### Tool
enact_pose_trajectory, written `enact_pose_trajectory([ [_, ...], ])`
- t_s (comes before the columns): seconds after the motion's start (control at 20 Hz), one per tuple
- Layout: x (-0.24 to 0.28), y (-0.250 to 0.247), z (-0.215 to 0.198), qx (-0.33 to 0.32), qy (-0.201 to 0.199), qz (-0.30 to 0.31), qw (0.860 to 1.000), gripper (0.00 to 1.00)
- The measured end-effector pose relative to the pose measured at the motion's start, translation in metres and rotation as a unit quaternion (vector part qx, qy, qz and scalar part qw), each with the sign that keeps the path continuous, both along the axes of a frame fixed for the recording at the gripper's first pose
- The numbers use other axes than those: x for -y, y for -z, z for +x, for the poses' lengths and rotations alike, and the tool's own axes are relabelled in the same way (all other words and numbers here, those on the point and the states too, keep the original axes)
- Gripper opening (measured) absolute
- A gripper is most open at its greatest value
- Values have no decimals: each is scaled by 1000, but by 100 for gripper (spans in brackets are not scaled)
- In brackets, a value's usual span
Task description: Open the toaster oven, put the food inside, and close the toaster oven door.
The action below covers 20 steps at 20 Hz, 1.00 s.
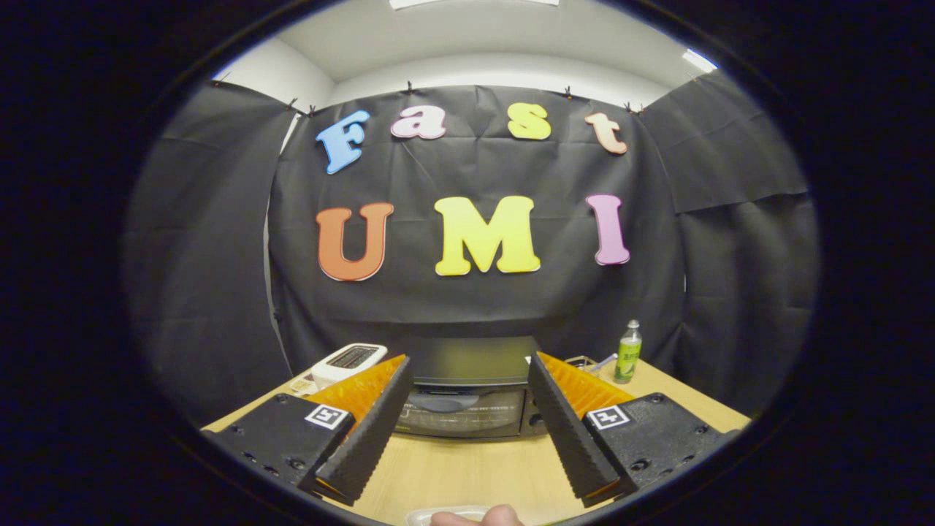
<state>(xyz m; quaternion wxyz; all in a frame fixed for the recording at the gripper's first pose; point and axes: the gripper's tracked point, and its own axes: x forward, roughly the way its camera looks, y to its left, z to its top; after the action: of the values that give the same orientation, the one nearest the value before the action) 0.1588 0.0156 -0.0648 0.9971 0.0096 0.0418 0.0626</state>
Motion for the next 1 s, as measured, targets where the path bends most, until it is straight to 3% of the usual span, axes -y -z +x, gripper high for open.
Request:
enact_pose_trajectory([
  [0.2, -28, 28, 71, 4, -9, -29, 1000, 100],
  [0.4, -47, 78, 113, -22, -15, -35, 999, 100],
  [0.7, -57, 123, 145, -52, -13, -30, 998, 100],
  [0.95, -49, 137, 144, -49, 14, -73, 996, 100],
  [1.0, -47, 135, 142, -35, 16, -55, 998, 100],
])
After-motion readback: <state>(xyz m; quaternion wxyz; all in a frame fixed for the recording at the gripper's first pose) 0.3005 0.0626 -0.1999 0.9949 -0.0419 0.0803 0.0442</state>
